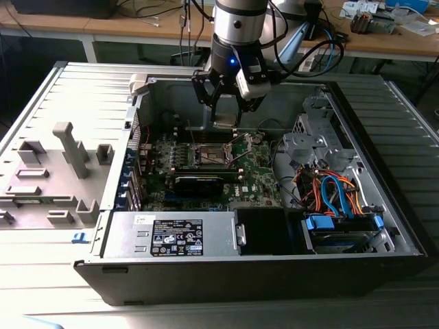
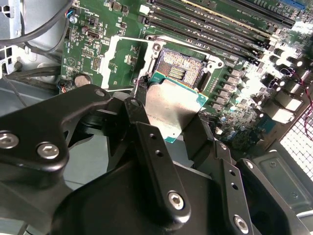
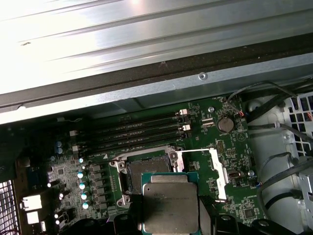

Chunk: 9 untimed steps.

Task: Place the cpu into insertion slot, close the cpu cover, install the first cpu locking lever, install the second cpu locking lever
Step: 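Place the cpu into insertion slot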

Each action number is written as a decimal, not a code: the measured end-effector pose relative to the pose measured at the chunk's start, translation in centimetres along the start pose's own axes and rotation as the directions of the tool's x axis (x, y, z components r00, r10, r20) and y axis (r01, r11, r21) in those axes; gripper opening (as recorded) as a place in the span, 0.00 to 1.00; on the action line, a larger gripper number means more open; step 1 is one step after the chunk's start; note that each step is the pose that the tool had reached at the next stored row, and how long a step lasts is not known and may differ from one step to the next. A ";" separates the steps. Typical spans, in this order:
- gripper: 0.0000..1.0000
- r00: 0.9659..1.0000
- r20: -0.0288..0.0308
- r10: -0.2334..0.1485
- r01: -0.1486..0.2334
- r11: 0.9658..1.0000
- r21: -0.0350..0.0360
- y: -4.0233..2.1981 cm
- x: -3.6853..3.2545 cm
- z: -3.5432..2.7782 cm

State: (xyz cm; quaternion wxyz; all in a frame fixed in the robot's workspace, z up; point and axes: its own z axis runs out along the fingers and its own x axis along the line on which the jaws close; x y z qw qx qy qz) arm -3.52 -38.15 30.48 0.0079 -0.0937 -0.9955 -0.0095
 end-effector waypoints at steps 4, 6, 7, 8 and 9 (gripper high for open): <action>0.55 1.000 0.000 0.003 -0.003 1.000 0.000 0.00 0.00 0.00; 0.55 1.000 0.000 0.004 -0.004 1.000 0.000 0.00 0.00 0.00; 0.55 1.000 0.000 0.004 -0.004 1.000 0.000 0.00 0.00 0.00; 0.55 1.000 0.000 0.004 -0.004 1.000 0.000 0.00 0.00 0.00; 0.55 1.000 0.000 0.005 -0.005 1.000 0.000 0.00 0.00 0.00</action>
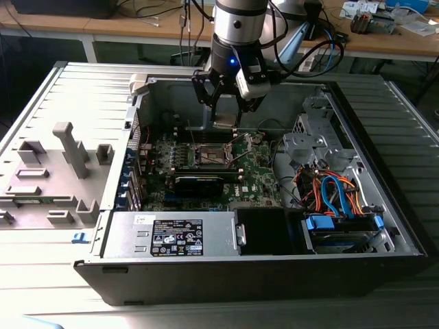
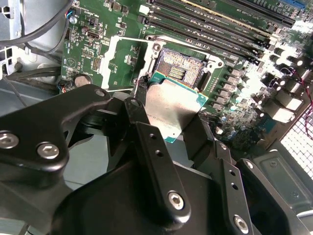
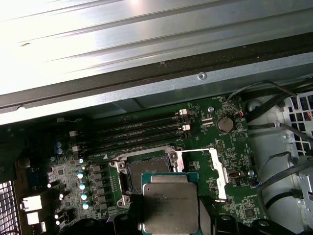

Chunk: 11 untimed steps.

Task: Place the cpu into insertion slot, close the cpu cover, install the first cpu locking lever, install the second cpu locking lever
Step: 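Place the cpu into insertion slot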

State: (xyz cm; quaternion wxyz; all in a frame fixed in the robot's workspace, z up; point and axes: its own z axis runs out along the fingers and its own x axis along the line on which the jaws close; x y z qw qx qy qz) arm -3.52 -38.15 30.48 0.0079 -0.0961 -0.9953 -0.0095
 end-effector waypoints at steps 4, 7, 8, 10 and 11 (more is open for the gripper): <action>0.55 1.000 0.000 0.001 -0.001 1.000 0.000 0.00 0.00 0.00; 0.55 1.000 0.000 0.005 -0.005 1.000 0.000 0.00 0.00 0.01; 0.55 1.000 0.000 0.007 -0.007 1.000 0.000 0.00 0.00 0.01; 0.55 1.000 0.000 0.020 -0.020 1.000 0.000 0.00 0.00 0.03; 0.55 0.999 0.001 0.034 -0.034 0.999 -0.001 0.00 0.00 0.05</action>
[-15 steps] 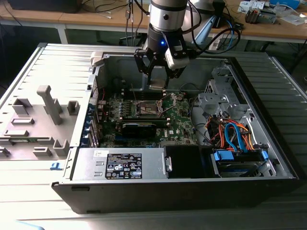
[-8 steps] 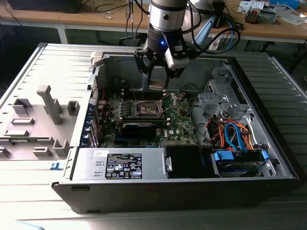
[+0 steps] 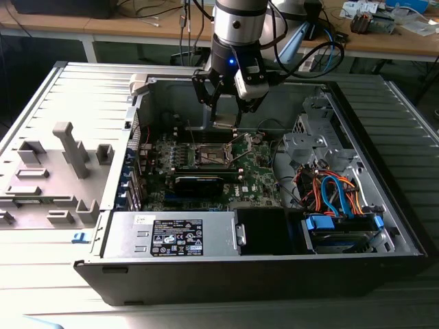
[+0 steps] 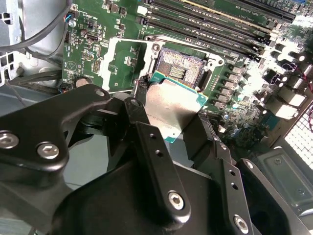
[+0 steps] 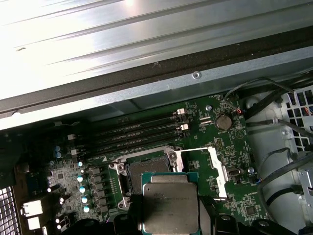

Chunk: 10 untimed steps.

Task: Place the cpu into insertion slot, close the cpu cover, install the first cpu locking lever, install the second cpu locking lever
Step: 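Place the cpu into insertion slot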

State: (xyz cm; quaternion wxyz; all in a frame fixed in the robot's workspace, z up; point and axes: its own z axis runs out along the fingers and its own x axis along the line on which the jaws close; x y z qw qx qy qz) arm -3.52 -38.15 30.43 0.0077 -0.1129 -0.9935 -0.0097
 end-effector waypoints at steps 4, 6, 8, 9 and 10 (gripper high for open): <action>0.55 1.000 0.000 0.002 -0.002 1.000 0.000 0.00 0.00 0.00; 0.55 1.000 0.000 0.015 -0.015 1.000 0.000 0.00 0.00 0.03; 0.55 1.000 0.000 0.015 -0.015 1.000 0.000 0.00 0.00 0.03; 0.55 1.000 0.000 0.015 -0.015 1.000 0.000 0.00 0.00 0.03; 0.55 1.000 0.000 0.016 -0.016 1.000 0.000 0.00 0.00 0.03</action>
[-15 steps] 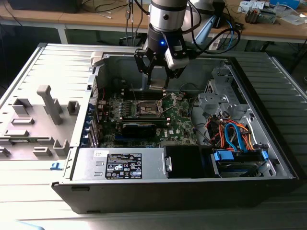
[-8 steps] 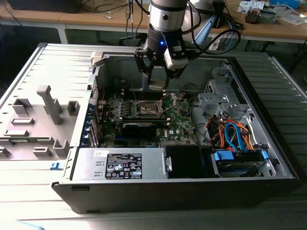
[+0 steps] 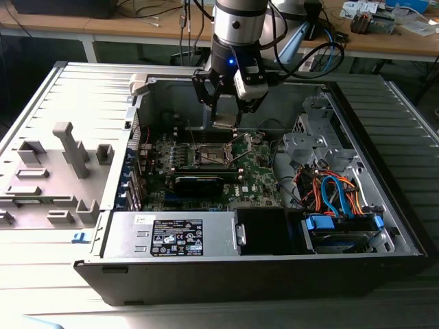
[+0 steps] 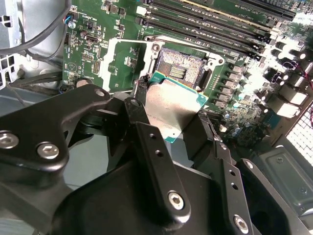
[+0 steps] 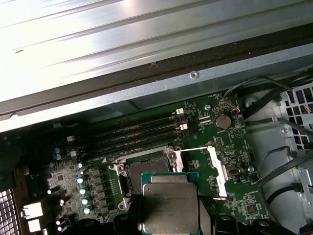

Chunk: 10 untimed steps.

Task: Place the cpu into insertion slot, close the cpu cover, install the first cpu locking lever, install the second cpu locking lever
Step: 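Place the cpu into insertion slot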

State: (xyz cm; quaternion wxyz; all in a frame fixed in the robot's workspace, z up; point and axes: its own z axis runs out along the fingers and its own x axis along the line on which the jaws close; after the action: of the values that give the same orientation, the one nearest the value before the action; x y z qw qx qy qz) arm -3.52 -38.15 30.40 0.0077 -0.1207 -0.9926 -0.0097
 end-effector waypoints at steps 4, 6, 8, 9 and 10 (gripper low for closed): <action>0.55 1.000 0.000 0.009 -0.009 1.000 0.000 0.00 0.00 0.03; 0.55 1.000 0.000 0.011 -0.011 1.000 0.000 0.00 0.00 0.03; 0.55 1.000 0.000 0.013 -0.013 1.000 0.000 0.00 0.00 0.03; 0.55 1.000 0.000 0.013 -0.013 1.000 0.000 0.00 0.00 0.04; 0.55 1.000 0.000 0.014 -0.014 1.000 0.000 0.00 0.00 0.03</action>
State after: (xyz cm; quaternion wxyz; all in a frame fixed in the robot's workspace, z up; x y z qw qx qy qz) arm -3.52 -38.15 30.36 0.0076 -0.1276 -0.9917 -0.0098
